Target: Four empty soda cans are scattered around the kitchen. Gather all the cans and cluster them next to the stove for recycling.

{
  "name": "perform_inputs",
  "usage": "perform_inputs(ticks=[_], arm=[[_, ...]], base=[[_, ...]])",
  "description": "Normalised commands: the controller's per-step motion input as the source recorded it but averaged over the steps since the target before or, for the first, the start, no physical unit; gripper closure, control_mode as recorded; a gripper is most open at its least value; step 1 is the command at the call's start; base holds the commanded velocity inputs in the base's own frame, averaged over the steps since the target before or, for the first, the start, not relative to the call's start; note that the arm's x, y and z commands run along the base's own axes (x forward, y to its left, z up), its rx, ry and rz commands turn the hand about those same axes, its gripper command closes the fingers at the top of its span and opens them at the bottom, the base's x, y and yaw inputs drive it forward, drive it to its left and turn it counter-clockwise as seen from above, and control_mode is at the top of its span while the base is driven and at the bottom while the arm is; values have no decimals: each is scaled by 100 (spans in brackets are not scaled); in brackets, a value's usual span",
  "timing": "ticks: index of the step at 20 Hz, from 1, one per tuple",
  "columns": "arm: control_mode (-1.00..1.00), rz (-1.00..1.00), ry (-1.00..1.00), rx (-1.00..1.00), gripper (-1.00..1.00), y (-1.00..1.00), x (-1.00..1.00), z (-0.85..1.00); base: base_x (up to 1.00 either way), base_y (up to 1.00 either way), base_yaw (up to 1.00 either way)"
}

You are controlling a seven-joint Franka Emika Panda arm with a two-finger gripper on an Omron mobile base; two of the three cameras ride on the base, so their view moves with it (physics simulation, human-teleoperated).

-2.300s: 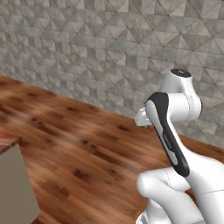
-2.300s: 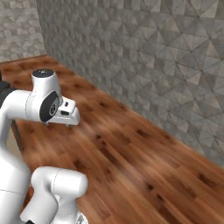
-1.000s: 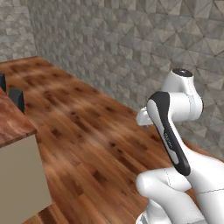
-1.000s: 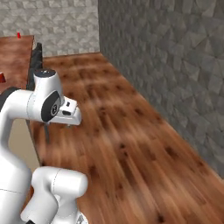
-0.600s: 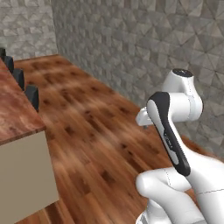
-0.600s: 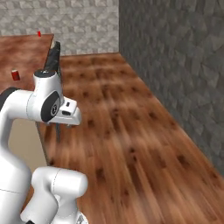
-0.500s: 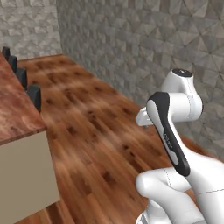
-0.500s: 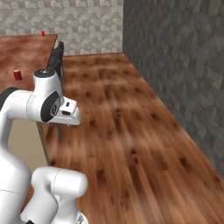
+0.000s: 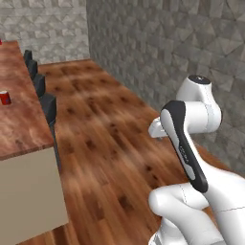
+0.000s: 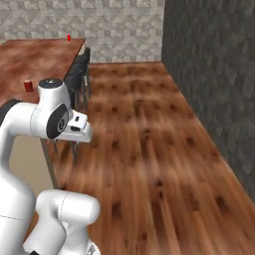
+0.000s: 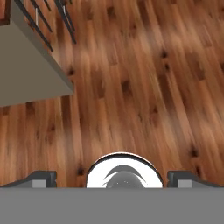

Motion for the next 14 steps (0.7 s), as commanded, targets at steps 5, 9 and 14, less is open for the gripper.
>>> perform_inputs(ticks=[5, 9, 14], arm=[[100, 0, 0, 0, -100, 0, 0, 0], [100, 0, 0, 0, -100, 0, 0, 0], [100, 0, 0, 0, -100, 0, 0, 0]], base=[[58, -30, 28], [60, -30, 29], [60, -29, 31]])
